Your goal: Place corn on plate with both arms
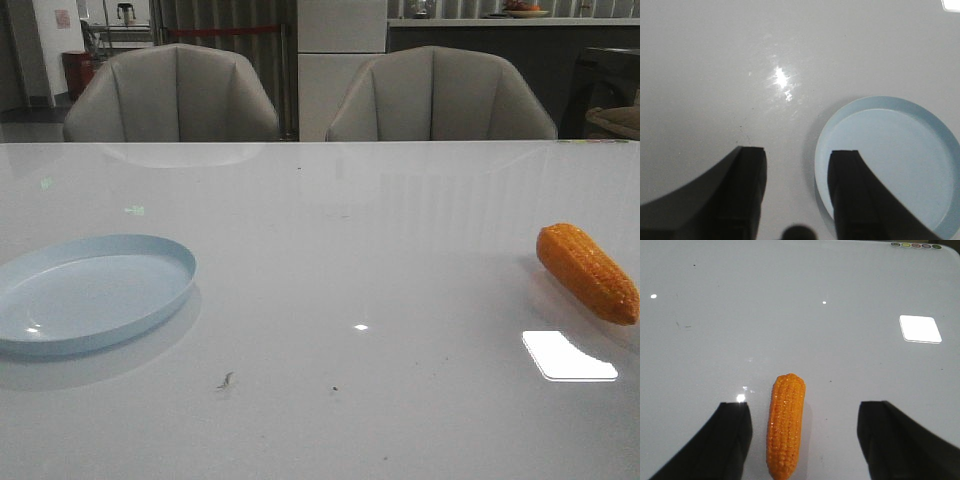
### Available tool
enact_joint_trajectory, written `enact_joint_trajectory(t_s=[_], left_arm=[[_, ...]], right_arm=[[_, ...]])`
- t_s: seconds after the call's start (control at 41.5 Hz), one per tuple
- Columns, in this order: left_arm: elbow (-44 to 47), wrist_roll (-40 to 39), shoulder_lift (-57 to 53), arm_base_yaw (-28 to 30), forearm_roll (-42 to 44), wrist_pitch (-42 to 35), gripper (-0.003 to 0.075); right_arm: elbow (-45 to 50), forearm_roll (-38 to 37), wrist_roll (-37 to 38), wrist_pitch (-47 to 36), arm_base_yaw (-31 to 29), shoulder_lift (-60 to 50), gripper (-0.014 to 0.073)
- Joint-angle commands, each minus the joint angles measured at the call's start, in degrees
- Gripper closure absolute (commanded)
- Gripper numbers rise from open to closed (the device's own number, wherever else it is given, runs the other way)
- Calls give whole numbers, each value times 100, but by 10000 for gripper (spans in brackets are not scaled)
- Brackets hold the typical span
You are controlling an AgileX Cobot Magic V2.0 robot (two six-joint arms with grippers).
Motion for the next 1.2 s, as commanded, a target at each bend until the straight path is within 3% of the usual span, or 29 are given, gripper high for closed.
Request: enact_joint_trajectory(t_s=[0.0, 0.313, 1.06, 1.18], left_arm=[[-627, 67, 357, 4, -36, -81, 348], [-1545, 67, 1954, 4, -36, 1080, 348], [-1547, 390, 3193, -339, -112, 955, 351], [-1547, 390, 3205, -339, -123, 955, 405]], right_arm=[[-209, -60, -30, -482, -27, -50, 36], [-209, -60, -30, -482, -27, -50, 36], [-209, -60, -30, -482, -27, -50, 36], [-209, -60, -30, -482, -27, -50, 36]])
